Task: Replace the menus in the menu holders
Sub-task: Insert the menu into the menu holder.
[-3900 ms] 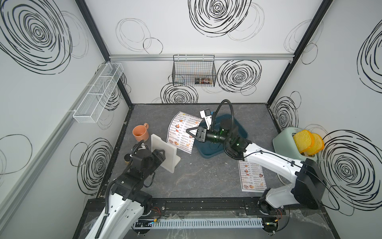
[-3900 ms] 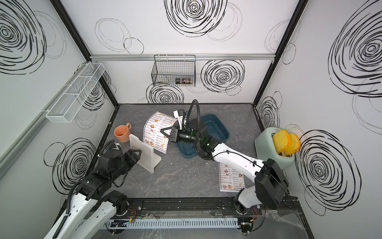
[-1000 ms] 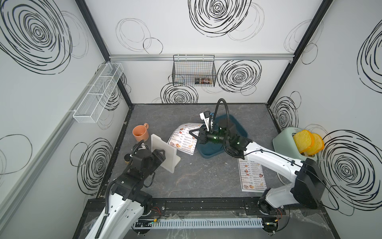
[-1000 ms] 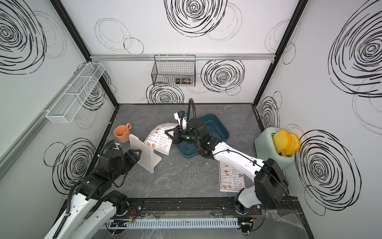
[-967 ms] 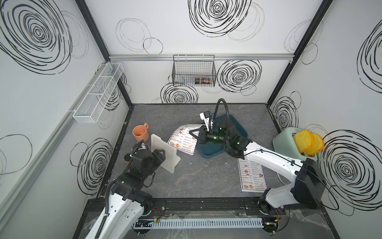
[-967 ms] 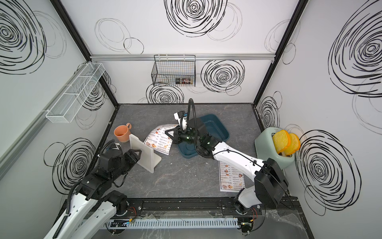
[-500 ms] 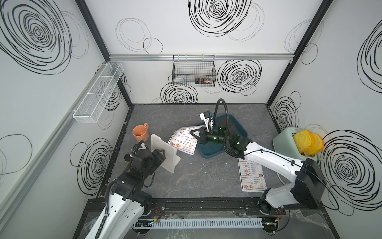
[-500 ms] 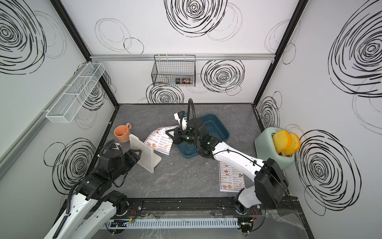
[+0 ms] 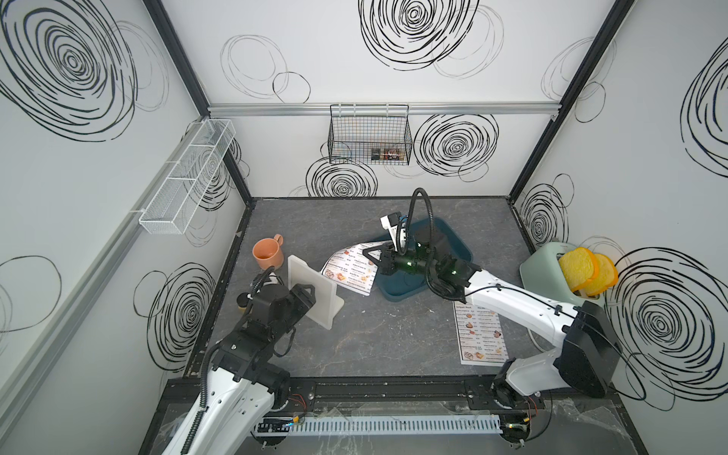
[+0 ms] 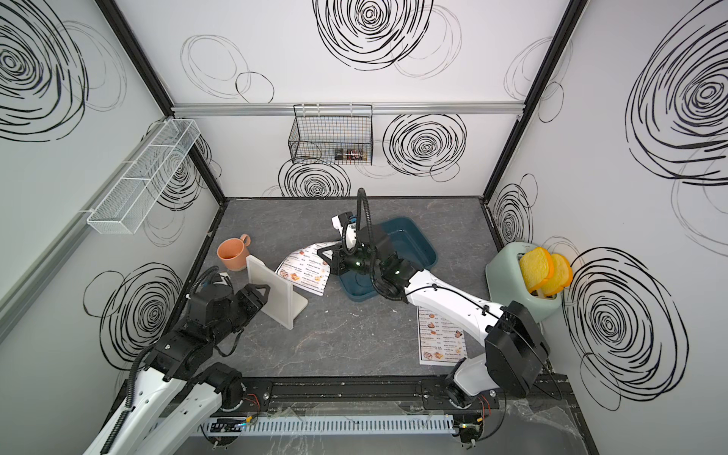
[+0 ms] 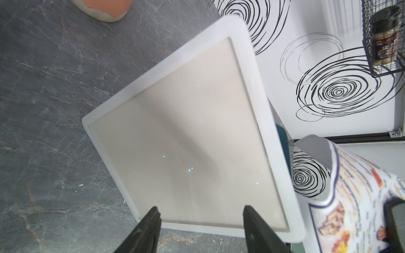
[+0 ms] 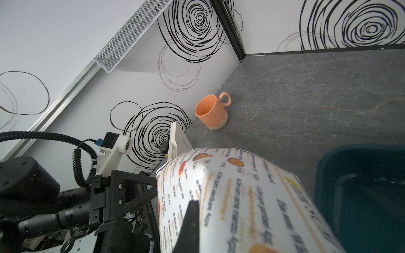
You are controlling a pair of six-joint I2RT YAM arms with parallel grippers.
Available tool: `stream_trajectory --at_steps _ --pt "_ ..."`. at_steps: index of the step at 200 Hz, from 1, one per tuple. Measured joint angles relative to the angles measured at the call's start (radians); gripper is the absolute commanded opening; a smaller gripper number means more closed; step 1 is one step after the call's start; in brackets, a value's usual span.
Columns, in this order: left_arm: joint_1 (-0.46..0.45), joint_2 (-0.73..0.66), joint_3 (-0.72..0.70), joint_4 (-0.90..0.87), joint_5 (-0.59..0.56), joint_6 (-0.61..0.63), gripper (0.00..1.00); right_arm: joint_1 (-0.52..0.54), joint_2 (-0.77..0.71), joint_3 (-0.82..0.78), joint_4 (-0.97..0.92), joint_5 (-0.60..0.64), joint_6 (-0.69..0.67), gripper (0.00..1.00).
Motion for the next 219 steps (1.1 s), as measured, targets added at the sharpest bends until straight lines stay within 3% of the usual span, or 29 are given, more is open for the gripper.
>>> stream_trajectory --at_steps 124,219 --pt "0.000 0.000 0.000 0.000 0.000 0.004 0.65 0.022 0.004 0.021 -0.010 0.007 -0.041 0.00" --pt "0.001 -0.016 0.001 -0.045 -0.027 -0.001 0.62 0.048 0.143 0.139 0.048 -0.059 -0.110 0.00"
